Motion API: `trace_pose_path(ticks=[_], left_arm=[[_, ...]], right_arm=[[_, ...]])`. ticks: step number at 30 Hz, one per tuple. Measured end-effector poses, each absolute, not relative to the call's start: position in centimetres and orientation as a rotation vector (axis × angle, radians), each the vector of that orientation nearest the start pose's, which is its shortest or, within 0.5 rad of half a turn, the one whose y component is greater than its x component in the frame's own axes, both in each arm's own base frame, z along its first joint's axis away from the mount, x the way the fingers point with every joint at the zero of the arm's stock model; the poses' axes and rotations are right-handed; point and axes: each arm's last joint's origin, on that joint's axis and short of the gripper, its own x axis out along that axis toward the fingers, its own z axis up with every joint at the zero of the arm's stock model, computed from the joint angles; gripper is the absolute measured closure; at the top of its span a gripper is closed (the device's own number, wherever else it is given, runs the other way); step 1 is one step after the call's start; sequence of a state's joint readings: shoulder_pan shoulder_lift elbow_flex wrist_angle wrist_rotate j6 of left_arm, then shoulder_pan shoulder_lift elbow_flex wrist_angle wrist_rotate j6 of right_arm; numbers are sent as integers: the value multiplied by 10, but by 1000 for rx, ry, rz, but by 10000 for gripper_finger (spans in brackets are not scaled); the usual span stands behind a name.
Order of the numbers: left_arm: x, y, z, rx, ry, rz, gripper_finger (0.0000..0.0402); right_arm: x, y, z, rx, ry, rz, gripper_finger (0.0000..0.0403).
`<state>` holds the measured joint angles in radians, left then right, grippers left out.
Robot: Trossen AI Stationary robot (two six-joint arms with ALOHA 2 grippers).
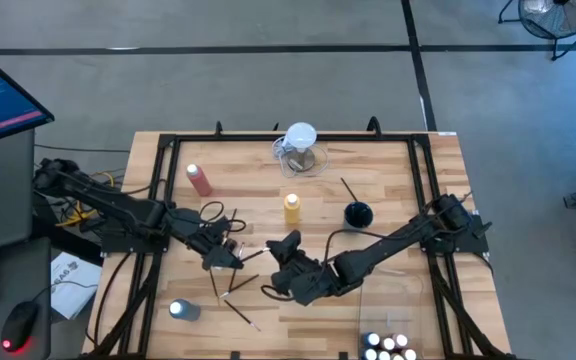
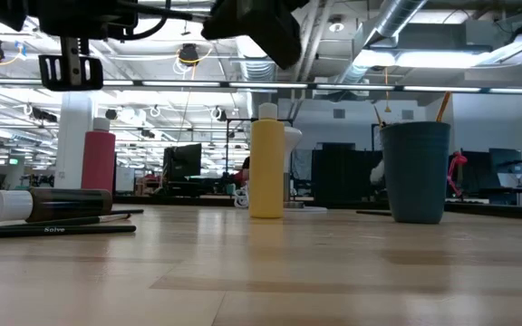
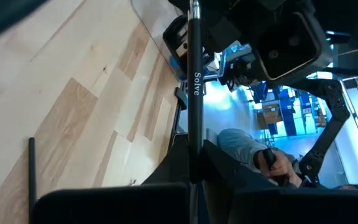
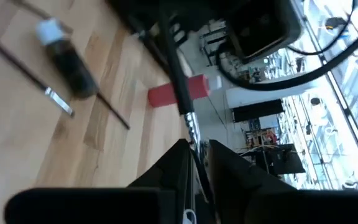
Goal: Pick & Place Paint Supplies
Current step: Put the black silver paintbrush into the blue cup
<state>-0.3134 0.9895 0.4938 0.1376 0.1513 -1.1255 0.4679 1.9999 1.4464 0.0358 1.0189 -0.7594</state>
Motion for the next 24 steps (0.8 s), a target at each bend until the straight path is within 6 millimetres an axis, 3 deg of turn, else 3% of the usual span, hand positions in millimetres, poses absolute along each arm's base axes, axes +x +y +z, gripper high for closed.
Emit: trace_pose_path(ticks=[9, 18, 21, 24], left_arm=[[207, -71, 211, -1004, 632, -142, 401], [209, -70, 207, -860, 550, -40, 401], [208, -71, 208, -810, 521, -16, 401], [208, -72, 208, -763, 494, 7, 401]], right_arm=[[404, 188, 234, -1024, 501, -471, 290], [377, 214, 262, -1020, 441, -428, 227], [363, 227, 277, -954, 369, -336, 214], [346, 235, 292, -837, 273, -116, 204]])
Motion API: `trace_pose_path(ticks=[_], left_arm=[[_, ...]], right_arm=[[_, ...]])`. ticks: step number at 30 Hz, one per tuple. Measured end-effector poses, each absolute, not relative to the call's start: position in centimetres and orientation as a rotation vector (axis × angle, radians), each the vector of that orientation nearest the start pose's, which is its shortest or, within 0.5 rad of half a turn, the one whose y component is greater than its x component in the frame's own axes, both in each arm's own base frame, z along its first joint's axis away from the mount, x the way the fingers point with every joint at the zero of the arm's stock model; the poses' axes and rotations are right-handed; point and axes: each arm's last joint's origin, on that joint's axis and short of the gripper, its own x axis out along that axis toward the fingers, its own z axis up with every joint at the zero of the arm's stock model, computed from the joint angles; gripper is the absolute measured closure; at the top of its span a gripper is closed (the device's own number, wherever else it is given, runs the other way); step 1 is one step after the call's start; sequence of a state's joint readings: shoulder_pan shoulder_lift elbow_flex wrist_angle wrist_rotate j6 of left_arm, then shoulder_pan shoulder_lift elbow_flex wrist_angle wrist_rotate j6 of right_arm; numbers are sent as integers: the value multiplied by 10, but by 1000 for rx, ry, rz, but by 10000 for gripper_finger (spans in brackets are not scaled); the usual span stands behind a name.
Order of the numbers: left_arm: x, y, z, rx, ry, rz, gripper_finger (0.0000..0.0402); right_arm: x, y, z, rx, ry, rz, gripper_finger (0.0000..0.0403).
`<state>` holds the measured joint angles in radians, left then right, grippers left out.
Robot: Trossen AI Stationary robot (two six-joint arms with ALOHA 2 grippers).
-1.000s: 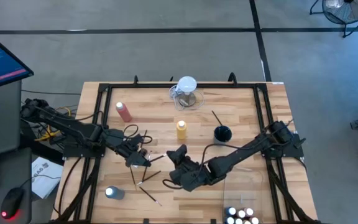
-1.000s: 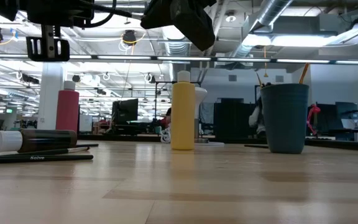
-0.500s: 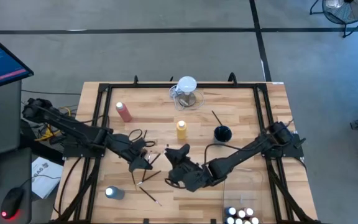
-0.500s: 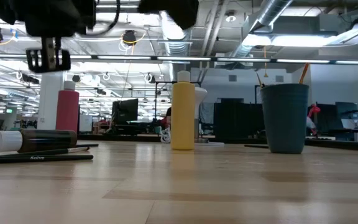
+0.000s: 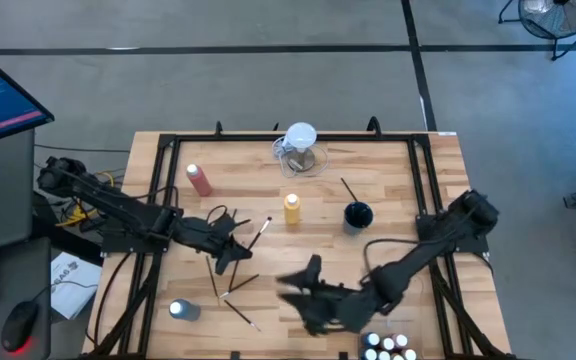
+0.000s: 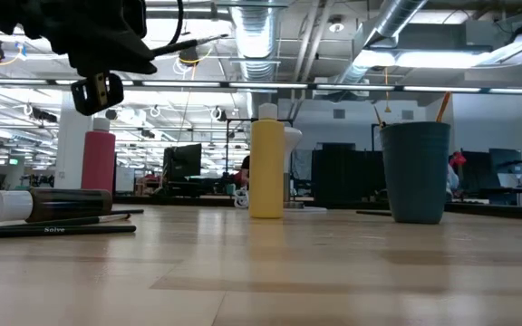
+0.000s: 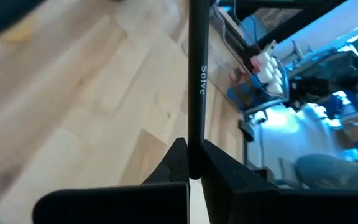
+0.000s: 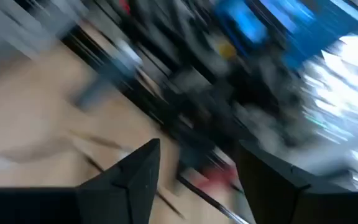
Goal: Pick & Place Paint Supplies
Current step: Put the black silver paintbrush into the blue cup
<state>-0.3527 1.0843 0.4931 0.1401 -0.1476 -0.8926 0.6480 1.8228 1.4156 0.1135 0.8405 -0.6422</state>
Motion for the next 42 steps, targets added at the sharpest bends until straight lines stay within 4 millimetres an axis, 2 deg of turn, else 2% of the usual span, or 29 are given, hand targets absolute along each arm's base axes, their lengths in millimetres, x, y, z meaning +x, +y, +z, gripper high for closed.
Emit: trace_pose_path(ticks=[3, 5, 9, 15, 18, 23, 31, 35, 39, 42], left_arm=[[207, -73, 210, -722, 463, 24, 401], [205, -74, 213, -694, 437, 28, 401], [200, -76, 225, -626, 343, 28, 401], [194, -82, 241, -495, 183, 52, 401], [196, -85, 246, -427, 115, 62, 401], [205, -88, 246, -362, 59, 63, 401], [234, -104, 225, -289, -17, 14, 401], [244, -109, 213, -253, -60, 5, 401], [251, -107, 203, -234, -51, 89, 401], [260, -104, 205, -209, -61, 167, 401]], right_arm=[[327, 228, 309, -709, 193, 79, 196], [316, 216, 317, -623, 157, 149, 192], [301, 187, 317, -450, 28, 245, 190], [278, 141, 309, -226, -229, 226, 194], [271, 128, 305, -161, -305, 191, 195], [269, 125, 305, -154, -333, 180, 192], [272, 127, 298, -165, -306, 185, 193], [273, 124, 298, -115, -297, 184, 195], [277, 116, 297, -26, -279, 157, 195], [281, 106, 294, 40, -240, 71, 197]])
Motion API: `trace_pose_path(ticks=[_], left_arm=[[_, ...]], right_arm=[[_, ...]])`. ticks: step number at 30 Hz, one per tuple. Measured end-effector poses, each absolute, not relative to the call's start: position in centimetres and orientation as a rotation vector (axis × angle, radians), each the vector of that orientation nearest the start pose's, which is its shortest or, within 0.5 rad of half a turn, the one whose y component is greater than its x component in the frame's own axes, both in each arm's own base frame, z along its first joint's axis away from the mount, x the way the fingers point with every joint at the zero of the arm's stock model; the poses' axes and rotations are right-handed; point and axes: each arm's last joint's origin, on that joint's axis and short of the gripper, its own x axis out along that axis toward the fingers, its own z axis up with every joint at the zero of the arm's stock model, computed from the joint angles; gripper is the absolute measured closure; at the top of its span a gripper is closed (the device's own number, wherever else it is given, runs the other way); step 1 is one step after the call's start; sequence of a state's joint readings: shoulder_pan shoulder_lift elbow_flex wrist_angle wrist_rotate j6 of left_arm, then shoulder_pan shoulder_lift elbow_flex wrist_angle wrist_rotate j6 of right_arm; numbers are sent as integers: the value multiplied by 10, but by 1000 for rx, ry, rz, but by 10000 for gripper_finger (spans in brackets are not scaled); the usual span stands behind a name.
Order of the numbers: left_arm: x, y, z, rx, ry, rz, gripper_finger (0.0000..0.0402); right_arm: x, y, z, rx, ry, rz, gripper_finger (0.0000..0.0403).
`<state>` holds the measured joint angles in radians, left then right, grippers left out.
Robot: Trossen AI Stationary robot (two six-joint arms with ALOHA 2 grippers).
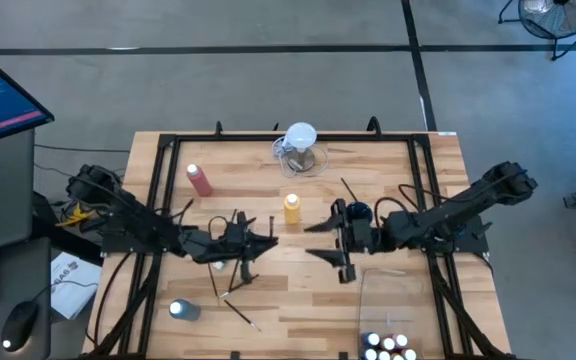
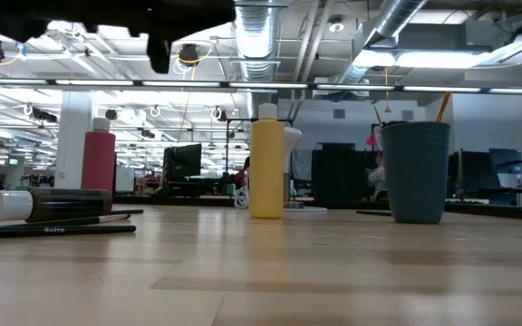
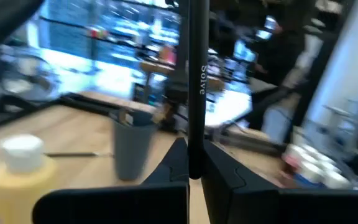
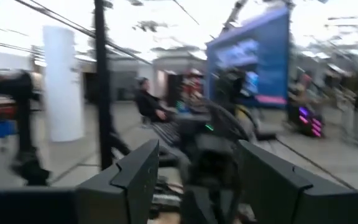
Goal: Pick & Place Paint Supplies
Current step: Put the black silver paintbrush into the blue cup
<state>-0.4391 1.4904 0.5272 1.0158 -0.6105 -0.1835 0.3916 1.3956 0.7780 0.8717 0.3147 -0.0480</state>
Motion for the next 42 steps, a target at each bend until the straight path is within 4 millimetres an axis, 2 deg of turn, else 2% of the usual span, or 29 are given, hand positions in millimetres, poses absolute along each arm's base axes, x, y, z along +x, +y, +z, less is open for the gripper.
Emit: trace_pose_path(ticks=[5, 10, 18, 28, 38, 42], left_arm=[[281, -107, 210, -136, -69, 194, 401], [292, -112, 205, -106, -51, 182, 401], [296, -110, 203, -126, -45, 168, 401], [302, -94, 202, -127, -41, 147, 401], [304, -97, 207, -96, -54, 95, 401], [306, -97, 208, -88, -54, 92, 401]], right_arm=[[288, 89, 288, 72, -177, -21, 205], [289, 87, 287, 68, -163, -13, 210], [290, 87, 287, 54, -164, 13, 203], [291, 84, 287, 49, -161, 44, 189], [293, 77, 284, 74, -138, 22, 188], [299, 78, 277, 75, -142, 20, 188]])
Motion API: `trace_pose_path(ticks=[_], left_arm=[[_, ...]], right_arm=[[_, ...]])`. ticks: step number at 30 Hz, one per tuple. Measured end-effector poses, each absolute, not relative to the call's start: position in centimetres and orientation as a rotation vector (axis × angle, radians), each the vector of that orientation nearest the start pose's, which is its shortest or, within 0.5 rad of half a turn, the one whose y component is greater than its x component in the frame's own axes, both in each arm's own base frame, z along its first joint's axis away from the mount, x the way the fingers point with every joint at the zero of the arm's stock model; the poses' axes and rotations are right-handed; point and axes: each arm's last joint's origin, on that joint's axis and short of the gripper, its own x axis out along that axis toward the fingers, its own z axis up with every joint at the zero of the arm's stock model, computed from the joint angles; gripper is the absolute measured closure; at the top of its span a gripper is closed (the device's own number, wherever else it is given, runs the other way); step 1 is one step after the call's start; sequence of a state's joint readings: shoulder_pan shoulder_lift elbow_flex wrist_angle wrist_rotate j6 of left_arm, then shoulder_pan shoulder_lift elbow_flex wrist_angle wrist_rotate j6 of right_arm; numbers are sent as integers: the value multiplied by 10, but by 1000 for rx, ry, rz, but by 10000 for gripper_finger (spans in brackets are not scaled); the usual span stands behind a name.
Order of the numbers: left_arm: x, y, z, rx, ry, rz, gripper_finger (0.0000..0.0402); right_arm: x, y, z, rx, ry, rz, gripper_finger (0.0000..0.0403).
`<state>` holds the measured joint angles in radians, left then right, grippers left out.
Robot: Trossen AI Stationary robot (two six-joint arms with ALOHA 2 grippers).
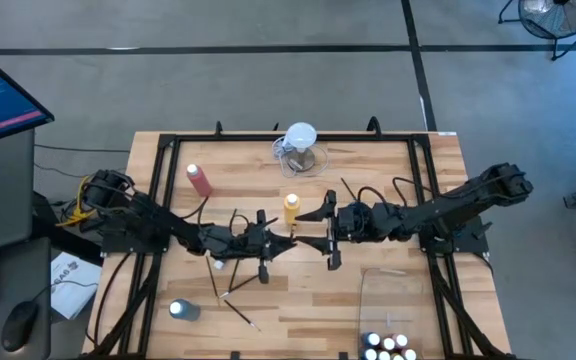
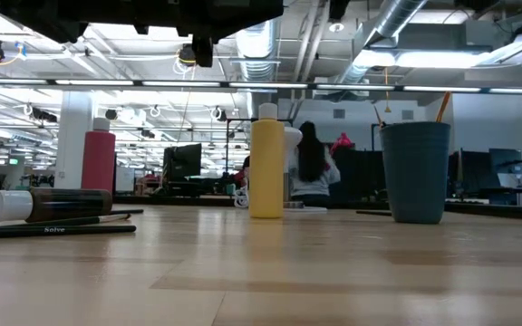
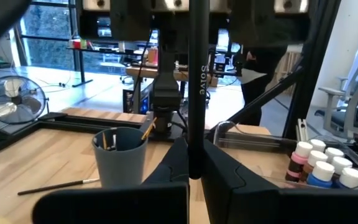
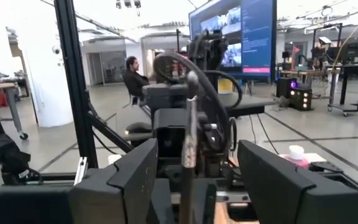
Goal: Pick & Place Paint Supplies
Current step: Put the black silver paintbrush into the blue cup
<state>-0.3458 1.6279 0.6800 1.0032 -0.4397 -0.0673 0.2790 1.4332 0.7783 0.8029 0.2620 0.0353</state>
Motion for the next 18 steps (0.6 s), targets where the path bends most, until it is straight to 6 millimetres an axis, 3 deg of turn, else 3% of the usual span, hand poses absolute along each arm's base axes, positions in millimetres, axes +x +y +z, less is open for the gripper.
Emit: trace_pose_path(ticks=[11, 18], left_arm=[[306, -97, 206, -85, -29, 103, 401], [306, -96, 204, -81, -19, 116, 401]], right_arm=[[331, 87, 272, 65, -161, 20, 188], [329, 89, 276, 43, -162, 26, 204]])
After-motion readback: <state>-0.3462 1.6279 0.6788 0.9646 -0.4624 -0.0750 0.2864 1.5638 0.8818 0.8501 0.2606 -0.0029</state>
